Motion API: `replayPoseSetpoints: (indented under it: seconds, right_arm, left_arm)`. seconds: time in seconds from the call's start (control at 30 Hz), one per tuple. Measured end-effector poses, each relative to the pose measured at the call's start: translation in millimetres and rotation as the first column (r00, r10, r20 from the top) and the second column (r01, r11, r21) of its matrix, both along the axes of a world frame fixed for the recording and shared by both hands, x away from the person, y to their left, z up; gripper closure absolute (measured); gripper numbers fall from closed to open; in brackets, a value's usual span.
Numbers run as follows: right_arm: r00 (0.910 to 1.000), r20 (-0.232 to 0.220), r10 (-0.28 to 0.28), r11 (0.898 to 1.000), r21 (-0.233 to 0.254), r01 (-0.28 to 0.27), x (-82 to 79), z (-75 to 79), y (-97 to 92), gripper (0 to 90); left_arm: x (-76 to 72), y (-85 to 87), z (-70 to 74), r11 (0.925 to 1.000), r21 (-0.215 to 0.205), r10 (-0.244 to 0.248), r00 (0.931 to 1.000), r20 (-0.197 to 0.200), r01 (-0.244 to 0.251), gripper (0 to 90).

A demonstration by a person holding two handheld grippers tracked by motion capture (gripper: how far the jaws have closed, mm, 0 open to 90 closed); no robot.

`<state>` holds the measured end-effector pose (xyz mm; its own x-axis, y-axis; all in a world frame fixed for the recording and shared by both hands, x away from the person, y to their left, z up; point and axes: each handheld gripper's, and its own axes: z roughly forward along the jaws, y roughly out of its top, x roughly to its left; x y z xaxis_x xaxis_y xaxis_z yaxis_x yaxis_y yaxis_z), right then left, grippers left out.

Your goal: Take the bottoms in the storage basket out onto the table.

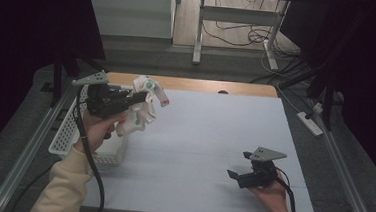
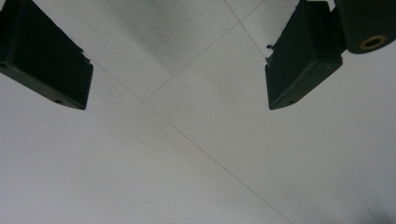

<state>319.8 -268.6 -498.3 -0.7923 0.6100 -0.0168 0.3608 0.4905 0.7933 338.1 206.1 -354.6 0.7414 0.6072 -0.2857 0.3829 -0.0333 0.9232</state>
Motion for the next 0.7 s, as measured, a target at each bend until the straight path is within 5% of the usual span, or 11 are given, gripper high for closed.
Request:
replayPoseSetpoints:
  seconds: [0.7]
  right_arm:
    - [1.0, 0.001, 0.005, 1.0, 0.003, -0.005, -0.3, 0.3, -0.2, 7.6]
  left_arm:
    - [10.0, -36.0, -0.9, 0.998, -0.011, -0.062, 0.9981, 0.0, 0.062, 74.4]
